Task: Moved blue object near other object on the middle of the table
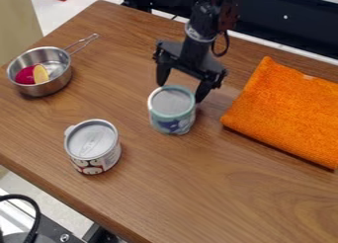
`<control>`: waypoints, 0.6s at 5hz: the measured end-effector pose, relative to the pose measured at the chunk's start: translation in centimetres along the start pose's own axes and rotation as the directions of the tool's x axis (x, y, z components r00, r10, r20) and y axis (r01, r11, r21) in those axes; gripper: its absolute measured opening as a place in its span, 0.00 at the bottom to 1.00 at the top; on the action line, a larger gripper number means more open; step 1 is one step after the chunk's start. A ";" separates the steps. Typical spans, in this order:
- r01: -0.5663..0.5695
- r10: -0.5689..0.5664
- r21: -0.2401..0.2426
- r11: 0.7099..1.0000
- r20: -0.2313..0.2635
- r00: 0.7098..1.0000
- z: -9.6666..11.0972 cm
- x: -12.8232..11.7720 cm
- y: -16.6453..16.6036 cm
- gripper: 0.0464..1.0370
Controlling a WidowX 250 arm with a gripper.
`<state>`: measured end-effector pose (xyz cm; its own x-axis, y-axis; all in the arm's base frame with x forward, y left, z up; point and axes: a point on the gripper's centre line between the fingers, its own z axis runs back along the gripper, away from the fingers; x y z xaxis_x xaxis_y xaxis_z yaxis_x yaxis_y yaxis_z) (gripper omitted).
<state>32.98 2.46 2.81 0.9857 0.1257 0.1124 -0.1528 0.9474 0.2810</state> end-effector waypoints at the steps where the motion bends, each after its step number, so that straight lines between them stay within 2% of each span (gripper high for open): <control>1: 0.019 -0.019 0.001 1.000 -0.020 1.000 -0.2 -1.5 -0.2 0.96; 3: 0.051 -0.051 0.007 0.999 -0.028 0.998 -0.5 -4.1 -1.1 0.96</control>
<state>29.18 1.00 1.59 0.9938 0.0855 0.0710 -0.1028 0.9504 0.2935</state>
